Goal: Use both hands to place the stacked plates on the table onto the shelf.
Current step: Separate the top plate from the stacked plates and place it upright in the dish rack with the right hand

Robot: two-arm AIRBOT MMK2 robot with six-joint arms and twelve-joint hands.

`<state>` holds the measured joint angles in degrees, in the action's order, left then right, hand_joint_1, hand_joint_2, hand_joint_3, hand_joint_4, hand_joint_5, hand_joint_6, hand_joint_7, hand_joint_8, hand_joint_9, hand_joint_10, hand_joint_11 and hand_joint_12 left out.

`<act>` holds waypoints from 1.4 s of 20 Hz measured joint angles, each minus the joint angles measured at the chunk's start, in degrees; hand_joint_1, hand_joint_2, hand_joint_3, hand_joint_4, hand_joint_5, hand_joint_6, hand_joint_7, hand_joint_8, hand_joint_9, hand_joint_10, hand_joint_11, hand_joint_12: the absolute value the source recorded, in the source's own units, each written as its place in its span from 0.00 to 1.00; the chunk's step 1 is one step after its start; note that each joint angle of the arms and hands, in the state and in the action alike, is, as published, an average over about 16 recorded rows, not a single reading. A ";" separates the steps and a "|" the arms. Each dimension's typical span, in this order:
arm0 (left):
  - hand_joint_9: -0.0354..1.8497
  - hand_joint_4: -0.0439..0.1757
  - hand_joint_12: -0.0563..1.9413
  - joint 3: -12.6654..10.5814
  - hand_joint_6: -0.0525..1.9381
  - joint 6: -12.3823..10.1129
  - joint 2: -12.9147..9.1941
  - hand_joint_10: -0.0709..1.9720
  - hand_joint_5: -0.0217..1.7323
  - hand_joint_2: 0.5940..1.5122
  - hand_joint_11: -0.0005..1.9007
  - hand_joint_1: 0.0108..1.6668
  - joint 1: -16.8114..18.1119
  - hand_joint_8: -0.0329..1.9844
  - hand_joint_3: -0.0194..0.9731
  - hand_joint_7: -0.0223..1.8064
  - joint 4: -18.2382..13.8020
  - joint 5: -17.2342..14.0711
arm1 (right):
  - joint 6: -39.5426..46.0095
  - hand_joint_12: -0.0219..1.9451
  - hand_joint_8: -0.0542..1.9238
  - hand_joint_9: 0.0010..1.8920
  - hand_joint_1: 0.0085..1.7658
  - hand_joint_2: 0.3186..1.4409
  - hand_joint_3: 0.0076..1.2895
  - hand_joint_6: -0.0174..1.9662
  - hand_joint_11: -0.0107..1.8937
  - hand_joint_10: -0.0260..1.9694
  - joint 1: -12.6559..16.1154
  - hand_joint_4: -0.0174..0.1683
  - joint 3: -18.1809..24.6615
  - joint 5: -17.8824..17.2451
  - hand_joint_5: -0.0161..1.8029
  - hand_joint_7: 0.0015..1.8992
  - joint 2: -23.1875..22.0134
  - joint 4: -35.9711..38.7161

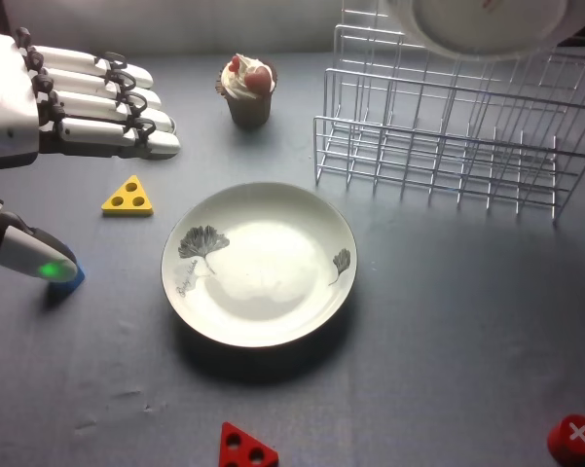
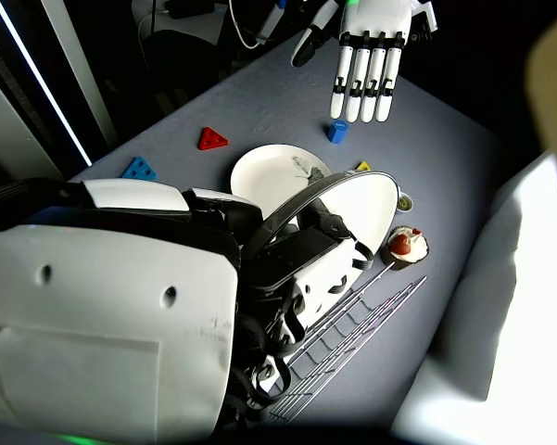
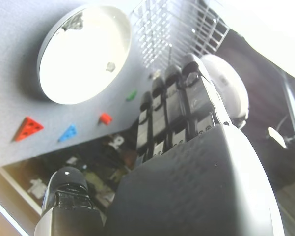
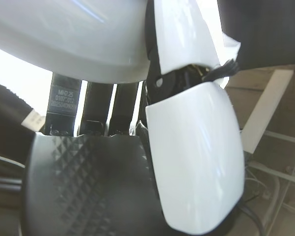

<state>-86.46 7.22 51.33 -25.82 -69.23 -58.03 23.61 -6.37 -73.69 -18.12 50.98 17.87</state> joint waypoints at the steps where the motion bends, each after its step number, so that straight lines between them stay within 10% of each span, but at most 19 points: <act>1: 0.12 0.20 0.03 0.00 0.04 0.00 0.00 0.04 0.11 0.51 0.09 0.00 0.00 0.02 0.02 0.13 -0.10 0.00 | 0.71 0.64 0.33 0.63 0.85 0.56 0.00 0.42 0.56 0.28 -0.07 0.05 -0.26 -0.03 0.51 0.58 0.16 1.02; 28: 0.12 0.21 0.03 0.54 0.04 -1.88 0.49 0.04 0.10 0.51 0.10 0.00 0.80 0.02 0.02 0.13 -3.90 -1.15 | 7.86 0.66 0.33 0.62 0.85 0.56 0.00 0.43 0.55 0.33 -3.26 0.05 -8.15 0.74 0.50 0.58 4.92 6.57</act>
<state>-85.93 5.35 51.82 -25.02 -73.13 -59.18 31.47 -9.63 -81.84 -17.38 55.90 24.44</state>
